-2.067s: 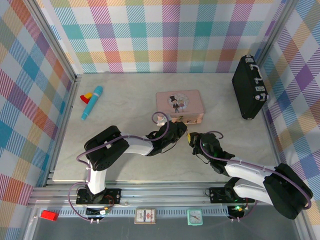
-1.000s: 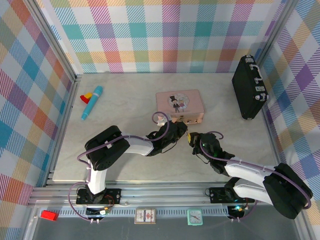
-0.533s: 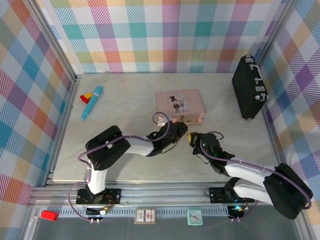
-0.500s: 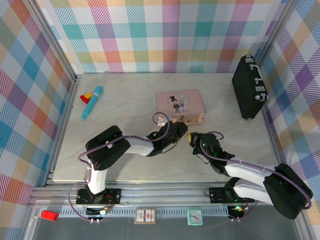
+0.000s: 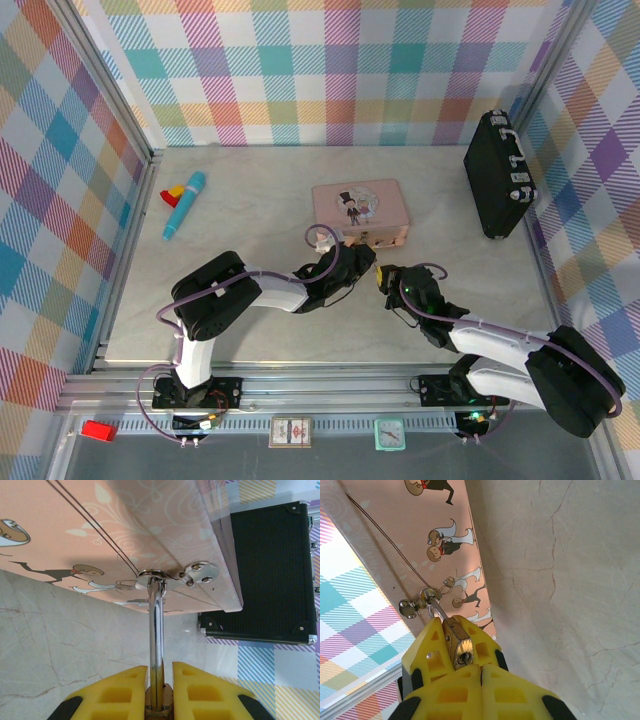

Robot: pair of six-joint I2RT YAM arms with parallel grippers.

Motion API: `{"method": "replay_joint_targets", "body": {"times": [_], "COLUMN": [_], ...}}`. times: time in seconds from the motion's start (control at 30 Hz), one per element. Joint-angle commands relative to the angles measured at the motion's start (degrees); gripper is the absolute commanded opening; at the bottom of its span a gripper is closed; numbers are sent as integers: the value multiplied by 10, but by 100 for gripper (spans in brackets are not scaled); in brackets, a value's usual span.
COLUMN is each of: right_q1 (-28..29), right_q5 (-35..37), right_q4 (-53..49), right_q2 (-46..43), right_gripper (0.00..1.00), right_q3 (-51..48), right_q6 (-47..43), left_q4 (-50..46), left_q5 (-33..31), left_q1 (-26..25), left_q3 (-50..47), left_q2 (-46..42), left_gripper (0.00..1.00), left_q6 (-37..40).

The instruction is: Unlock a padlock with a key

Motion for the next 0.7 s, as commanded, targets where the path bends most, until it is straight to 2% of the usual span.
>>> {"method": "replay_joint_targets", "body": {"times": [0.0, 0.67], "right_q1": [4, 5], "right_q5": [18, 12], "right_q4": [-28, -27], "right_q2": [-10, -24], "right_gripper": [0, 0], "right_q3": [-3, 3], "right_q6": [17, 10], "left_q4": [82, 77], "left_q5": [-4, -4], "left_q1": [-12, -12], "left_q3": [20, 24], "left_q2": [-13, -10], "left_gripper": [0, 0], "left_q6": [14, 19]}}
